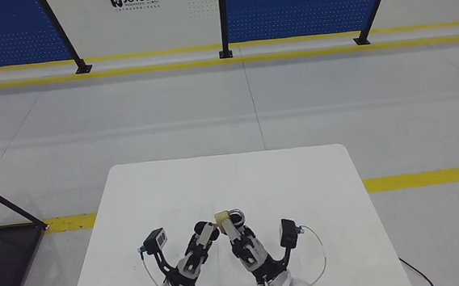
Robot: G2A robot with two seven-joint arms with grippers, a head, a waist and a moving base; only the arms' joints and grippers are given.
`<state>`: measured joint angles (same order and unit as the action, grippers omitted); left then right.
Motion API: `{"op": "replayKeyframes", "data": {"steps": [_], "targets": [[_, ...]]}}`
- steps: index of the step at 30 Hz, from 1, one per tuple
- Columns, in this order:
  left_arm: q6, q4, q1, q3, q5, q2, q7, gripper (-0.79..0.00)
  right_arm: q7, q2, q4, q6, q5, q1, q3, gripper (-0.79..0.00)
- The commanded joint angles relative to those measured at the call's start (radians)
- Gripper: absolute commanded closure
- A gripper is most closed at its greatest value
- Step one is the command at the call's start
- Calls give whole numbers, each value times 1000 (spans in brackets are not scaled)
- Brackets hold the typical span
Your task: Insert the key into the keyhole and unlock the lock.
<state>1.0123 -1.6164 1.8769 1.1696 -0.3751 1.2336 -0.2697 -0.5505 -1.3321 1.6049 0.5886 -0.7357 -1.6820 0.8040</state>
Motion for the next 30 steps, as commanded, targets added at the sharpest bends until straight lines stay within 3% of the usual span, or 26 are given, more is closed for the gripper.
{"op": "replayKeyframes", "data": {"steps": [1, 12, 13, 14, 15, 23, 30], "targets": [[0, 1, -1, -1, -17, 0, -12, 0, 5, 1, 1, 3, -5, -1, 1, 0], [0, 13, -6, -11, -64, -4, -65, 0, 18, 3, 3, 4, -20, -6, 3, 0], [0, 13, -7, -13, -66, -4, -68, 0, 18, 4, 3, 5, -21, -7, 3, -62], [0, 14, -8, -15, -67, -5, -71, 0, 18, 4, 3, 4, -20, -7, 3, -231], [0, 15, -9, -15, -69, -5, -73, 0, 20, 5, 4, 3, -21, -8, 3, -274], [0, 20, -12, -19, -77, -12, -90, 0, 20, 10, 14, 4, -28, -18, 9, -317], [0, 23, -13, -22, -79, -18, -100, 0, 16, 17, 29, 9, -35, -36, 28, -292]]}}
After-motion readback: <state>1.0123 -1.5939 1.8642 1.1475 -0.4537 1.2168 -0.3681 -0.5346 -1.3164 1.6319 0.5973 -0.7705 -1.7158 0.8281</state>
